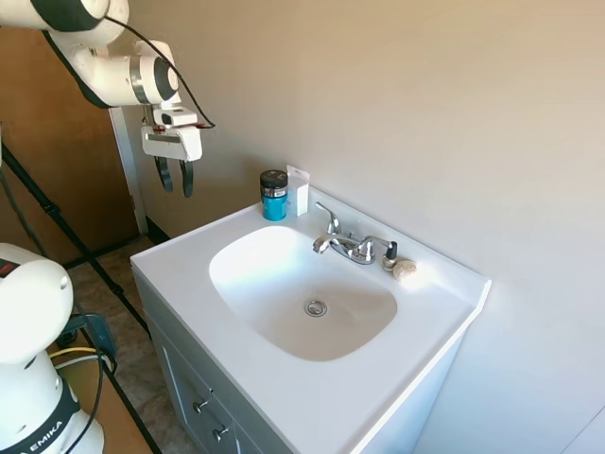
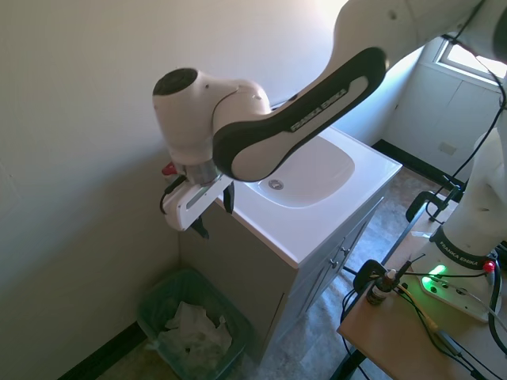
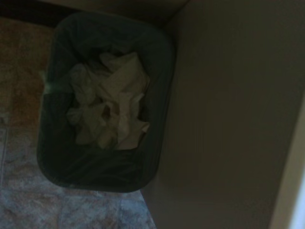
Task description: Throw the tissue in the trash bin
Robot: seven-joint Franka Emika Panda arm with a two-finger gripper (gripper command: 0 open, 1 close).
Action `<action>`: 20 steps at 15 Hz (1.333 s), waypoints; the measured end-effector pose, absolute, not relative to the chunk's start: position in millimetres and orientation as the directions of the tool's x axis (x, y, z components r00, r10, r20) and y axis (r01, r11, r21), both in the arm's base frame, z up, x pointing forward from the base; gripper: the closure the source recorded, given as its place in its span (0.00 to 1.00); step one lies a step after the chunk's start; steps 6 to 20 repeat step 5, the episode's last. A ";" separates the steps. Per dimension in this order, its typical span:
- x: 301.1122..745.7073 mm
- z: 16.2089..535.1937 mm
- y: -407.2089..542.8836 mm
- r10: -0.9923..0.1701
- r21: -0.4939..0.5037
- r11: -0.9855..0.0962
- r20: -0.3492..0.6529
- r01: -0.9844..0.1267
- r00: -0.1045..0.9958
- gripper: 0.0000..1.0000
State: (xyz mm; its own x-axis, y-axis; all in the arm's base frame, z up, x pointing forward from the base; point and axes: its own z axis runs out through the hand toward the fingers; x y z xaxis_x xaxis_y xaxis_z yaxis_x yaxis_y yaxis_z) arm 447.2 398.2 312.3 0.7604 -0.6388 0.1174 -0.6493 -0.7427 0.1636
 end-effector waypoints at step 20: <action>419.7 368.1 315.8 -0.721 0.062 -0.674 0.160 -0.736 0.674 0.00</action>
